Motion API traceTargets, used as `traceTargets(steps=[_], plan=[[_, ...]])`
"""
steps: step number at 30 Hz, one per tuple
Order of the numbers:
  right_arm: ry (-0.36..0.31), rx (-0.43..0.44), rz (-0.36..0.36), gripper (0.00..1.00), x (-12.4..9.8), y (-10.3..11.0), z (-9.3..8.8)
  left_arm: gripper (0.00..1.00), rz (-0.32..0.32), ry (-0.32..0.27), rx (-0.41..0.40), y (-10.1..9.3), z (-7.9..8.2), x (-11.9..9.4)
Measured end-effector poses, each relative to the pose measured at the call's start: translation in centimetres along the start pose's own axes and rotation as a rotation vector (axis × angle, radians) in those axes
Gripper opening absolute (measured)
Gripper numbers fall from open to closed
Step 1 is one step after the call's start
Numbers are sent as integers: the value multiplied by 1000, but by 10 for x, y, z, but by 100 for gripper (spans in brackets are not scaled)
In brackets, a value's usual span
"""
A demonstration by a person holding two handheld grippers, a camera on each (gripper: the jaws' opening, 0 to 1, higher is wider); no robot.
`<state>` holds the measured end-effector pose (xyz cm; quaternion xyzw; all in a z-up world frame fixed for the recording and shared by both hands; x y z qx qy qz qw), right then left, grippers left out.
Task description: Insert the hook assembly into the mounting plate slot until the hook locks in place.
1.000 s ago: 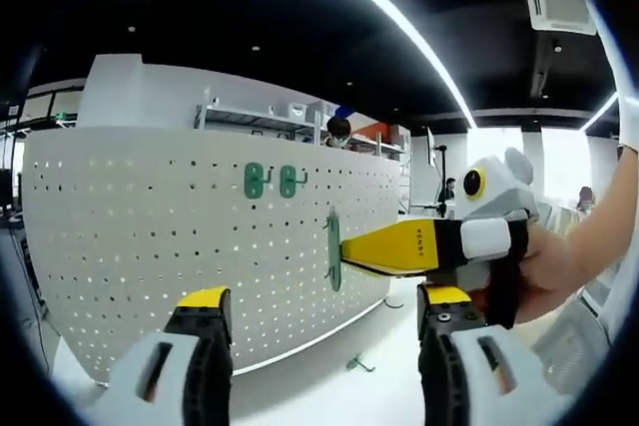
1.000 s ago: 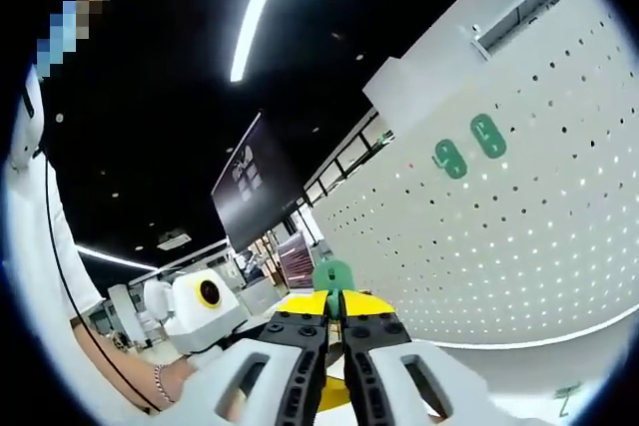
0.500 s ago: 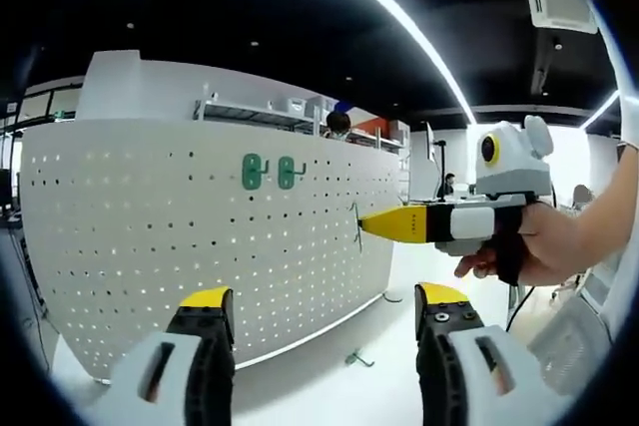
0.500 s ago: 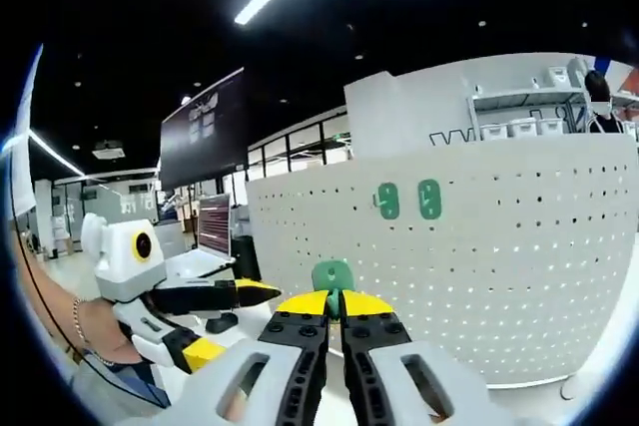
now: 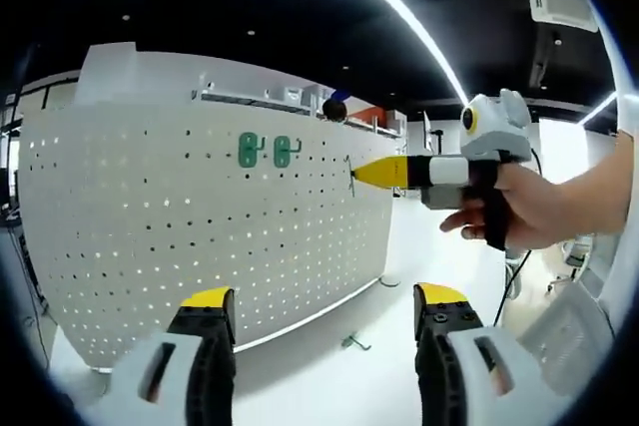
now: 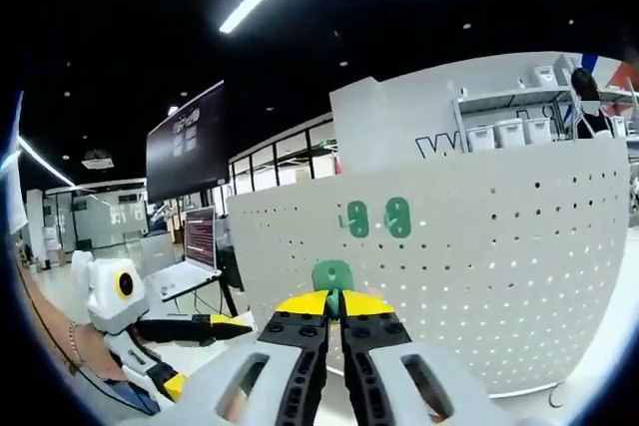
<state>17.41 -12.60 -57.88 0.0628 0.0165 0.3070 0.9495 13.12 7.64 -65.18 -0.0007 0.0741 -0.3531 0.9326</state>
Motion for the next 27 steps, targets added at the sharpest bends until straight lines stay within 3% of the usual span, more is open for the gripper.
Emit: traceTargets(steps=[14,27], plan=[[-26,-28,-79,1,4,-32,18,72,-6,72,5,2,-24,-10],[-45,-48,-117,1,11,-43,31,71,-11,119,14,1,-42,-23]])
Point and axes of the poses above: the point that each gripper's makers call its tool centre point, and the gripper's own axes: x roughly forward along the fingers, y roughly to its left, z roughly out of its top, the point moved 9 cm from there along -x, roughly backward along the fingers, and after that the axes turned 2 degrees about z, right-handed, at the moved point
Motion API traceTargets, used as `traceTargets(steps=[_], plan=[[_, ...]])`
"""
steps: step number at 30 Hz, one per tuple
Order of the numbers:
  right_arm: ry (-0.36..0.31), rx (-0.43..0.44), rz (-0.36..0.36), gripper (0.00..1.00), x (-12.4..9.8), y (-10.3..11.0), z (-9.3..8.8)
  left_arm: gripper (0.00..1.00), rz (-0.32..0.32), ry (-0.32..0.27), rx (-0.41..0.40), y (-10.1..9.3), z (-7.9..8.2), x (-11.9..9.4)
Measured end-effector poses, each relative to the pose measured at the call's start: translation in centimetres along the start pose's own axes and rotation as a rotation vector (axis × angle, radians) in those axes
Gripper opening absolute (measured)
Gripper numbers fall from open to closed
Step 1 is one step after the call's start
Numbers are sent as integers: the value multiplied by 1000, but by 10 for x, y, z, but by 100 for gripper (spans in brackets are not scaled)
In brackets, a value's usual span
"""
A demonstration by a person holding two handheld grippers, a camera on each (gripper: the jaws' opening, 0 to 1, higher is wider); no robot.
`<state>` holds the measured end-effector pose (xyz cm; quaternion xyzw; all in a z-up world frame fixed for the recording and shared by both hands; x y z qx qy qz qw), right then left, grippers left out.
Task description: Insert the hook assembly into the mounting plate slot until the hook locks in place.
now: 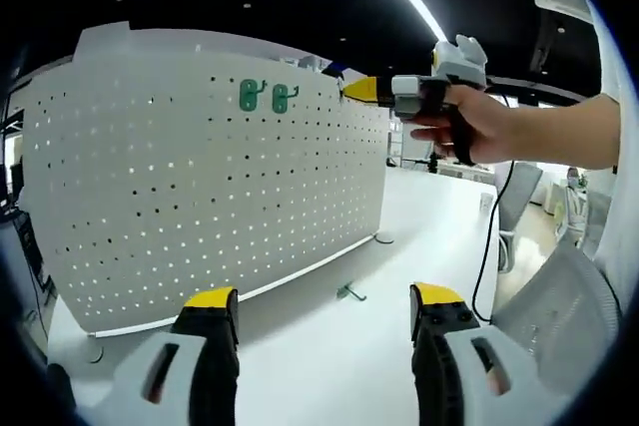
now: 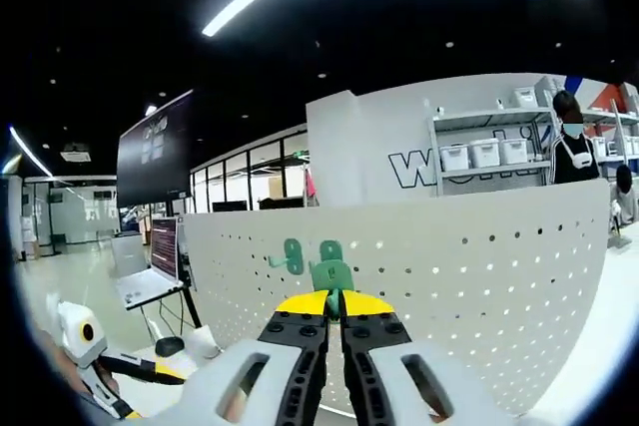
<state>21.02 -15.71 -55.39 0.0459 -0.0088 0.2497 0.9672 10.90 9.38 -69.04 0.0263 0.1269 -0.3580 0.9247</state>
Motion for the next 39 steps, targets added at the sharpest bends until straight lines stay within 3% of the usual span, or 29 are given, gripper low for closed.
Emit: traceTargets(steps=[12,29,39], plan=[[-23,-45,-45,1,11,-8,12,71,-6,24,-24,-1,-14,-6],[-58,-44,-116,1,25,-19,10,71,-6,42,-42,-3,-28,-9],[-87,-31,-137,1,35,-17,4,71,-18,46,-40,-6,-29,-8]])
Point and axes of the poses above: the point that each gripper's makers call its tool centre point, and the gripper's own axes: x roughly forward along the fingers, y roughly to its left, z roughly out of its top, the point moved 9 cm from there along -x, roughly backward along the fingers, and after that the axes turned 2 degrees about z, right-handed, at the moved point
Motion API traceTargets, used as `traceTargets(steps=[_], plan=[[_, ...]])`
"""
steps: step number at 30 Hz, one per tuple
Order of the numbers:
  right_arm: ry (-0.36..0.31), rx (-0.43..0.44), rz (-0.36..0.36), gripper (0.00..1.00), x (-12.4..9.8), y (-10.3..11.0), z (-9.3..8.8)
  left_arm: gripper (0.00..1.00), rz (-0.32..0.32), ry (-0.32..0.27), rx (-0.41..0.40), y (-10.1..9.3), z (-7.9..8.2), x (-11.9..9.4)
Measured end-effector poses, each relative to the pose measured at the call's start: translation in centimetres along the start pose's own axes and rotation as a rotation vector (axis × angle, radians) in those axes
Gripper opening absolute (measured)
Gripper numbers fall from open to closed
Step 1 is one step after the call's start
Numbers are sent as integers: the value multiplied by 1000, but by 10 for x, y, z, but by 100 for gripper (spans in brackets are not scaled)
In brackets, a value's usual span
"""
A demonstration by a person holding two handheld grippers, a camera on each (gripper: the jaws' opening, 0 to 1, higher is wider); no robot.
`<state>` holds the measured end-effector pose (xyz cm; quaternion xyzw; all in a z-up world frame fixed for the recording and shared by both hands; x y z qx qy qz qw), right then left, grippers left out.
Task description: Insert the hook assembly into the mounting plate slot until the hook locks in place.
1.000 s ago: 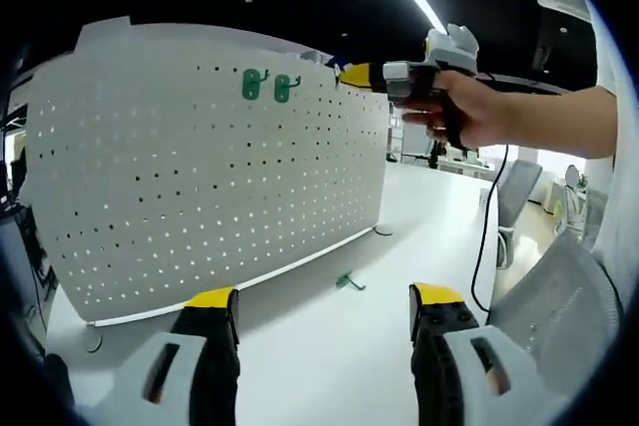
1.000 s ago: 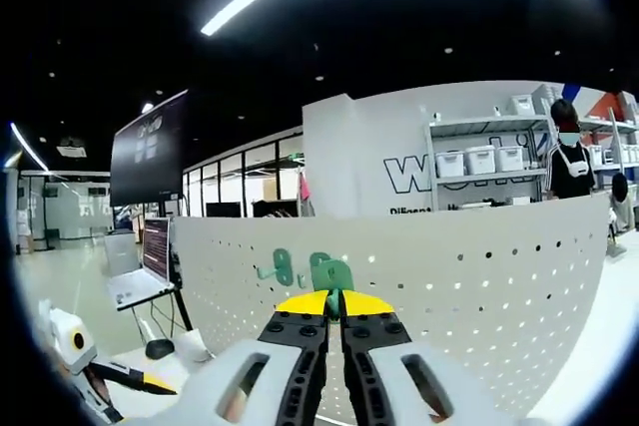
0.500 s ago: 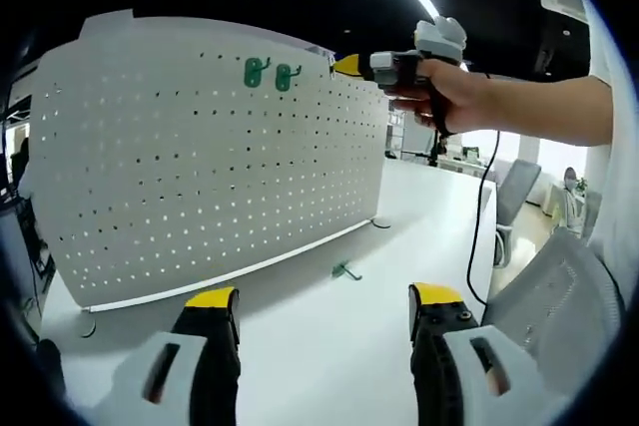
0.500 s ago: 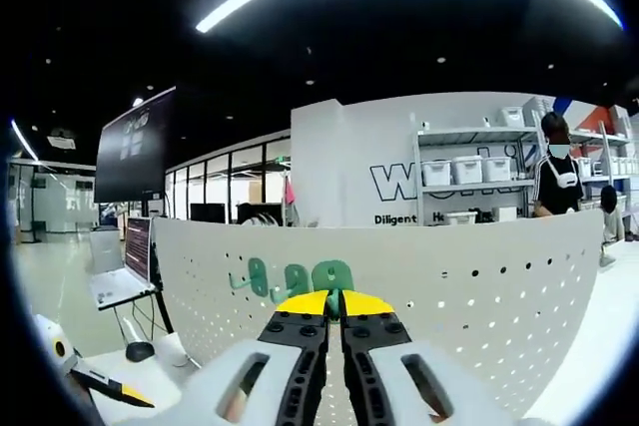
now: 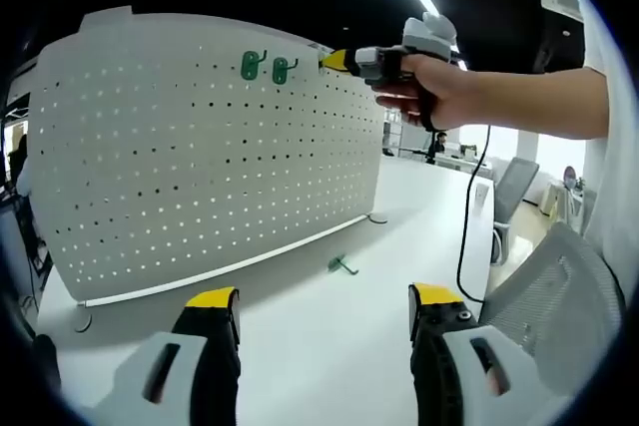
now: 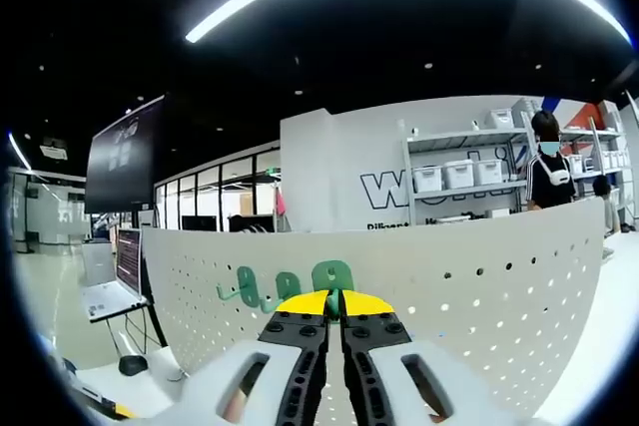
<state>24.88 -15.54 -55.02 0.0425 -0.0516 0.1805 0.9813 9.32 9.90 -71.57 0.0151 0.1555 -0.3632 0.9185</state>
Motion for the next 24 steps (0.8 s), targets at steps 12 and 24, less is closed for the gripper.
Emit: traceTargets(steps=[12,24], plan=[[-5,8,-16,1,8,-2,-5,71,9,3,0,2,-1,-1],[-13,17,-16,1,18,-3,-8,70,15,15,-10,3,-4,-3]])
Point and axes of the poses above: the point that each gripper's makers call its tool centre point, and the gripper's own axes: x roughly forward along the fingers, y roughly to its left, z roughly out of its top, the point moved 9 cm from there along -x, roughly backward along the fingers, and after that the axes turned 2 degrees about z, right-handed, at the moved point
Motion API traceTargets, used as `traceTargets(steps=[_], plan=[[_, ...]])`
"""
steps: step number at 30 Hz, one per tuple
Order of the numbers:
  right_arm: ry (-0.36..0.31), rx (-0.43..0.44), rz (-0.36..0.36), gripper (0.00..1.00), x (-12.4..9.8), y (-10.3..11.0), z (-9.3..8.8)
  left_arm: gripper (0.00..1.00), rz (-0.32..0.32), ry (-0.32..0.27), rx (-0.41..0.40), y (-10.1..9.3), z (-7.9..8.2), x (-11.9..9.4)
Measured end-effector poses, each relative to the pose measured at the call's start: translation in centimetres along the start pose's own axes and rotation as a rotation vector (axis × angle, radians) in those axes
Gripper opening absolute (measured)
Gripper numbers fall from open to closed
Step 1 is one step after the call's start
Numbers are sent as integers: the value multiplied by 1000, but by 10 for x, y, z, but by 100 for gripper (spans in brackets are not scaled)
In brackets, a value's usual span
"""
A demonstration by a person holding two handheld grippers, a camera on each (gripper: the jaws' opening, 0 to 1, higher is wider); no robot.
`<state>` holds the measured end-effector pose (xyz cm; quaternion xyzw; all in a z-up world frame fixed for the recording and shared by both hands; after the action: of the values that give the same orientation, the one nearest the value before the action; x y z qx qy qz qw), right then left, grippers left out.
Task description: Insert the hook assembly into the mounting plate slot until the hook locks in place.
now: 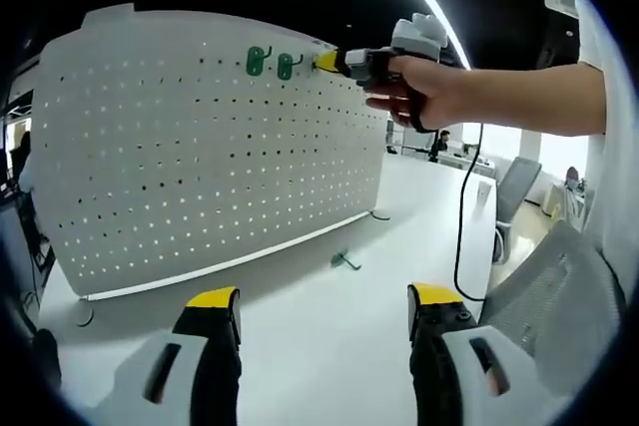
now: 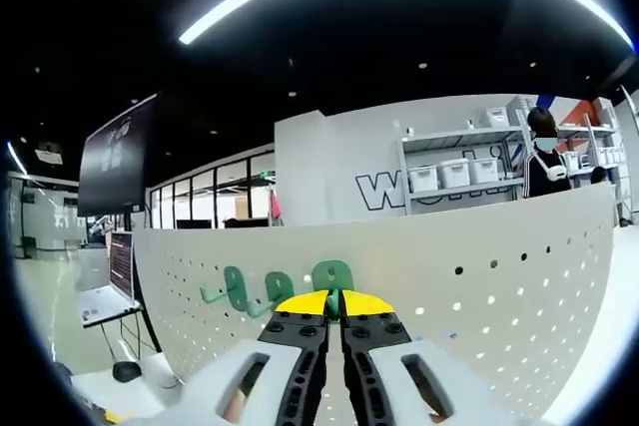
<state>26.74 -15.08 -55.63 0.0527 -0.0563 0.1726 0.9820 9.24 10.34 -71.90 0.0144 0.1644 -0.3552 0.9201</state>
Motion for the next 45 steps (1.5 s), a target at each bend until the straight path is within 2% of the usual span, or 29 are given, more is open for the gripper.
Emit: traceTargets(steps=[22,30,38,45], plan=[[5,16,-46,1,6,0,-8,69,4,6,-18,2,-2,-1],[5,-2,-147,1,9,10,-8,69,1,3,-19,2,-3,-1],[-34,41,-248,1,12,16,-15,69,6,-10,-24,2,0,-3],[-32,44,-254,1,13,16,-14,69,1,-19,-17,0,2,-3]])
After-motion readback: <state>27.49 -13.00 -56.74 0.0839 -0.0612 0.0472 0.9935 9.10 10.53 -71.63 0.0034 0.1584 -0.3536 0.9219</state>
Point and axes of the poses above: the point that each gripper's makers call its tool centre point, and the gripper's own axes: x roughly forward along the fingers, y roughly to its left, z roughly out of its top, the point moved 9 cm from there along -x, roughly backward along the fingers, and after that the axes turned 2 degrees about z, right-handed, at the moved point
